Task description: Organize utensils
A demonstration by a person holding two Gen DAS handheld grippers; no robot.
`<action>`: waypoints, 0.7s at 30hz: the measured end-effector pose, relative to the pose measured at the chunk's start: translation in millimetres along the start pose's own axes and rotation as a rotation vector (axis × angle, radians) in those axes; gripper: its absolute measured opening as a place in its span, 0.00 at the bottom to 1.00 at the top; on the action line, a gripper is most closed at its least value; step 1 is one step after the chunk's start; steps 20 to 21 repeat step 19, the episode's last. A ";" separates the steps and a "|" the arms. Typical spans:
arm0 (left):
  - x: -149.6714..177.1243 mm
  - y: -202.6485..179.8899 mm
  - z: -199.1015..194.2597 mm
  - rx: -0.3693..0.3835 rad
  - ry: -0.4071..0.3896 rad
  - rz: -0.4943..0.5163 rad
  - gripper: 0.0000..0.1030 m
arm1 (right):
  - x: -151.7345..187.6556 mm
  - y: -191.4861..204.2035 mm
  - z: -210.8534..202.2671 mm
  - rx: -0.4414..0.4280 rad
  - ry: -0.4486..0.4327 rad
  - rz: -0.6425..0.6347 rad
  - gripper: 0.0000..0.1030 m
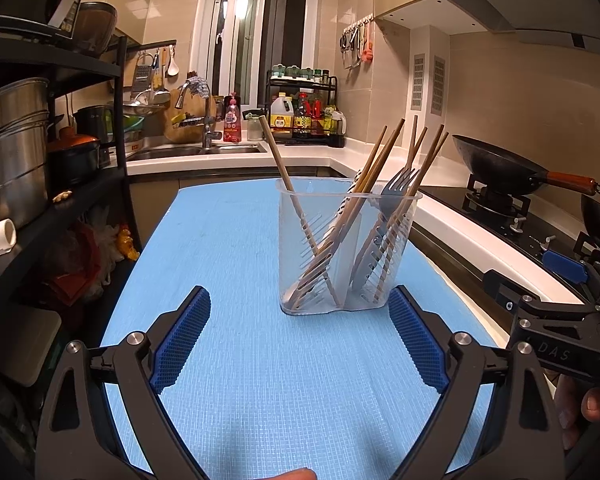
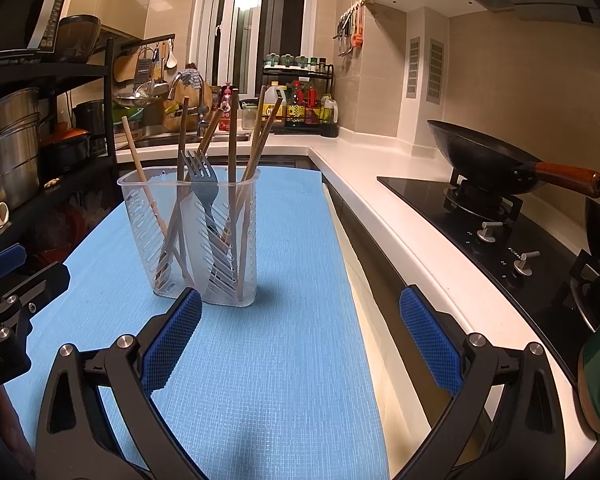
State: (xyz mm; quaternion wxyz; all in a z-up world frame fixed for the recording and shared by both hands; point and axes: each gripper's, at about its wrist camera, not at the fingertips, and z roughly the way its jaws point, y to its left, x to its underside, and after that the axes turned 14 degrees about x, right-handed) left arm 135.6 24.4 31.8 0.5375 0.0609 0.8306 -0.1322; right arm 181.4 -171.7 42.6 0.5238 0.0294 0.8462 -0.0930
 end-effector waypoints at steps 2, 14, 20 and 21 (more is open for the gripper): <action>-0.1 0.0 0.0 0.002 -0.001 0.001 0.87 | 0.1 0.1 0.1 0.000 0.001 0.000 0.95; 1.1 -2.5 1.7 -0.001 -0.001 0.002 0.89 | -0.1 0.6 -0.3 0.000 0.001 -0.001 0.95; 1.2 -2.6 1.8 -0.003 0.000 0.000 0.89 | 0.1 0.7 -0.2 0.000 0.001 0.000 0.95; 1.2 -2.6 1.8 -0.003 0.000 0.000 0.89 | 0.1 0.7 -0.2 0.000 0.001 0.000 0.95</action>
